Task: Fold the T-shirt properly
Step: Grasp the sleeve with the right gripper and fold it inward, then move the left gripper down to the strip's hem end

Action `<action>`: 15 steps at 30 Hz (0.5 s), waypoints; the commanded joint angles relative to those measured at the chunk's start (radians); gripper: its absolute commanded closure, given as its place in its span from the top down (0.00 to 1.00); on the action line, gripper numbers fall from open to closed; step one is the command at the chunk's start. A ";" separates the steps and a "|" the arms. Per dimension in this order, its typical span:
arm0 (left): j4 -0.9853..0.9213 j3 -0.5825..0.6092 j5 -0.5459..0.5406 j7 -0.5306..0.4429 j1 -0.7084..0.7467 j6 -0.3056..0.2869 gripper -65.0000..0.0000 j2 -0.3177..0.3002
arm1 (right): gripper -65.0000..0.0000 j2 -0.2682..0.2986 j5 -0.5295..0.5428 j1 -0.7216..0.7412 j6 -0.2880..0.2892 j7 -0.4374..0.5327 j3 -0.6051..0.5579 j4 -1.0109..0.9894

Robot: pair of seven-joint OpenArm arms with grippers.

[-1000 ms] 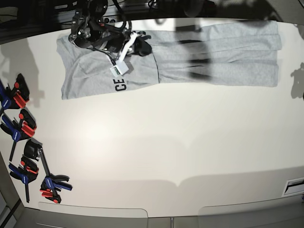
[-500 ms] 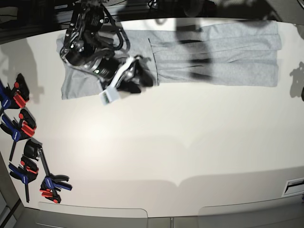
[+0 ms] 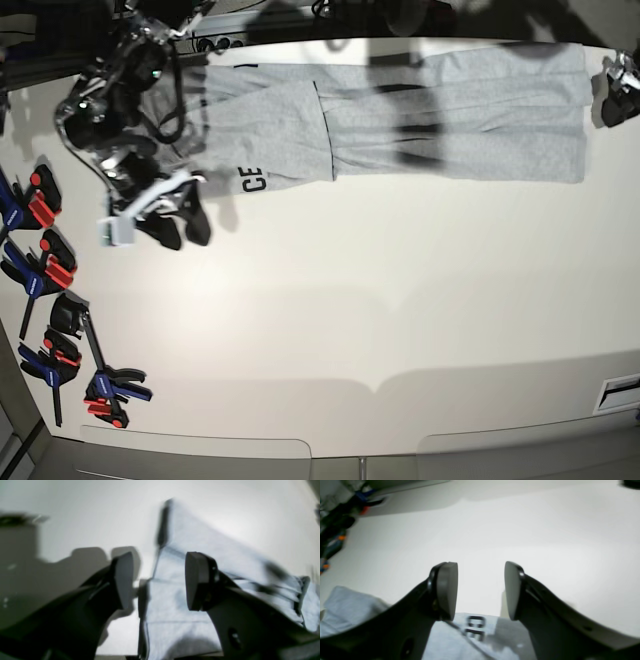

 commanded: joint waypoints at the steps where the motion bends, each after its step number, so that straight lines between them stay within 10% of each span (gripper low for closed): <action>1: 0.001 -0.008 -0.017 -0.036 0.002 0.000 0.47 -0.018 | 0.44 0.021 0.024 0.016 0.006 0.027 0.009 0.007; 15: -0.269 0.006 -0.140 0.047 -0.085 0.004 0.47 -0.021 | 0.44 0.084 0.040 0.016 -0.016 0.027 0.021 -0.212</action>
